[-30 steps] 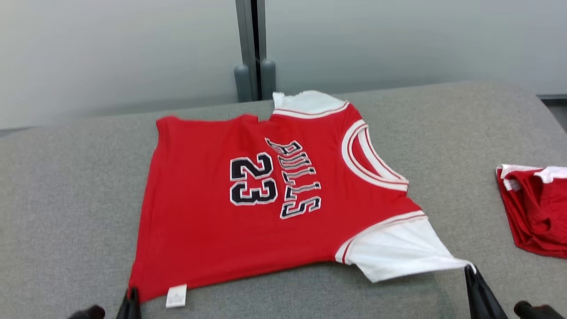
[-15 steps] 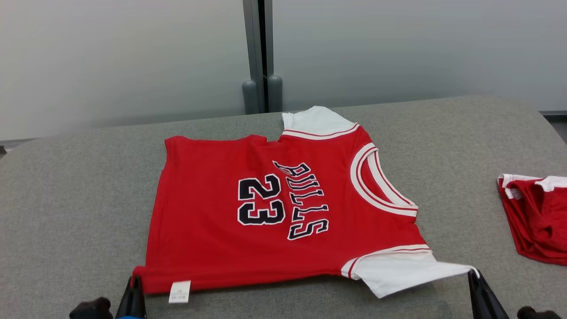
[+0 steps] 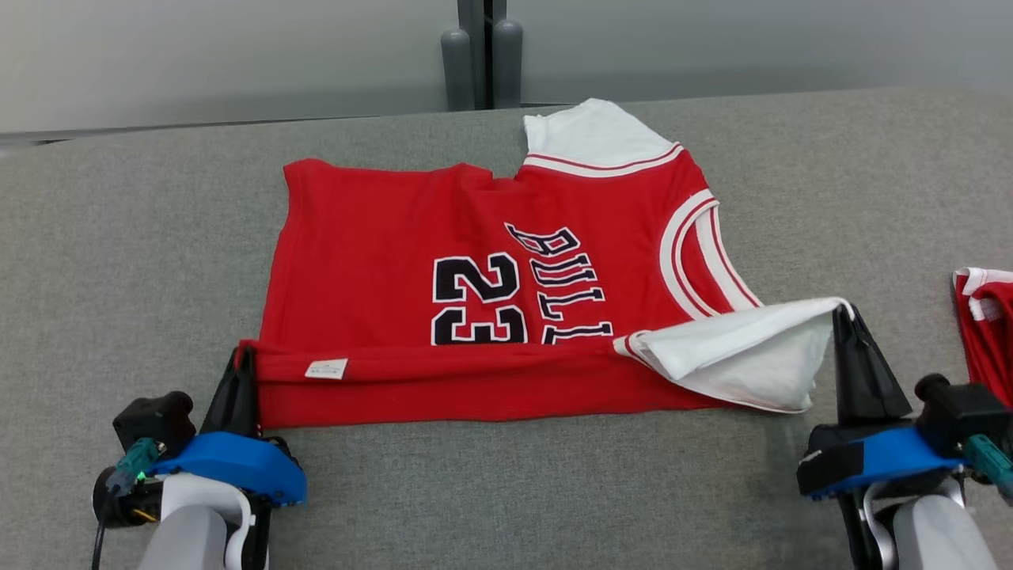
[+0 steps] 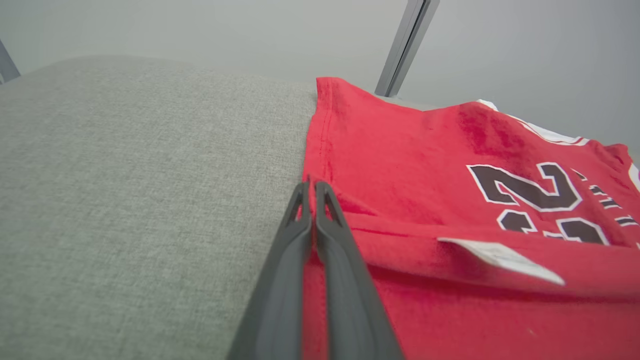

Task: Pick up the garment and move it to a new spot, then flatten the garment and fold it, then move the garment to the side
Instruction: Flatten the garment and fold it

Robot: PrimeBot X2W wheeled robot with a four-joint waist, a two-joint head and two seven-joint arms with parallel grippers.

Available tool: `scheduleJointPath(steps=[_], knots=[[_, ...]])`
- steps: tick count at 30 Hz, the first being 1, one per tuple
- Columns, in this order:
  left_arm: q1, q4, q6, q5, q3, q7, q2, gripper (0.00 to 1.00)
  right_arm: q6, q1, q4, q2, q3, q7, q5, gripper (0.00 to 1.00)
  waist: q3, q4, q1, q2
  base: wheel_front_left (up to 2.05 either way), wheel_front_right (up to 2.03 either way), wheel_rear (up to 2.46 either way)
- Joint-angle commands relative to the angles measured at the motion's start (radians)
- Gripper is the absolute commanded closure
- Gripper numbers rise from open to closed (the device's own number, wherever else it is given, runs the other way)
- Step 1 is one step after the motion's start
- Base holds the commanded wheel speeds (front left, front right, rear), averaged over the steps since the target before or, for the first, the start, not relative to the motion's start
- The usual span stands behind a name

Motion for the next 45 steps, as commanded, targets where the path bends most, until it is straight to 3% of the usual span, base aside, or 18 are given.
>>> scheduleJointPath(steps=[1,12,25,26,27,28,29,37,45], knots=[[-0.032,0.006,-0.001,-0.011,-0.007,-0.005,0.013,1.00,0.000,-0.040,0.012,-0.005,0.004,-0.005,-0.026,1.00,0.023,0.012,-0.0003,-0.0002,0.00,0.00,0.00],[-0.109,0.032,-0.002,-0.053,-0.072,-0.005,0.046,1.00,0.000,-0.250,0.148,-0.006,-0.016,-0.005,-0.121,1.00,0.086,0.031,-0.0003,-0.0002,0.00,0.00,0.00],[-0.179,0.048,-0.002,-0.078,-0.133,-0.005,0.063,1.00,0.000,-0.394,0.260,-0.005,-0.079,-0.005,-0.229,1.00,0.127,0.048,-0.0003,-0.0002,0.00,0.00,0.00],[-0.183,0.050,-0.002,-0.081,-0.138,-0.005,0.063,0.91,0.000,-0.398,0.276,-0.005,-0.082,-0.005,-0.228,1.00,0.129,0.048,-0.0003,-0.0002,0.00,0.00,0.00],[-0.182,0.063,-0.002,-0.089,-0.145,-0.005,0.062,0.13,0.000,-0.401,0.303,-0.005,-0.089,-0.005,-0.229,0.89,0.129,0.049,-0.0003,-0.0002,0.00,0.00,0.00],[-0.182,0.078,-0.002,-0.096,-0.152,-0.005,0.060,0.00,0.000,-0.412,0.312,-0.005,-0.091,-0.005,-0.226,0.42,0.130,0.049,-0.0003,-0.0002,0.00,0.00,0.00],[-0.186,0.081,-0.002,-0.101,-0.156,-0.005,0.061,0.00,0.000,-0.423,0.316,-0.005,-0.095,-0.005,-0.227,0.00,0.130,0.050,-0.0003,-0.0002,0.00,0.00,0.00],[-0.124,0.036,-0.002,-0.129,-0.120,-0.005,0.055,0.00,0.000,-0.355,0.262,-0.005,-0.125,-0.005,-0.181,0.00,0.108,0.051,-0.0003,-0.0002,0.00,0.00,0.00],[-0.073,0.090,-0.002,-0.173,-0.167,-0.005,0.057,0.00,0.000,-0.228,0.189,-0.005,-0.127,-0.005,-0.111,0.00,0.088,0.028,-0.0003,-0.0002,0.00,0.00,0.00]])
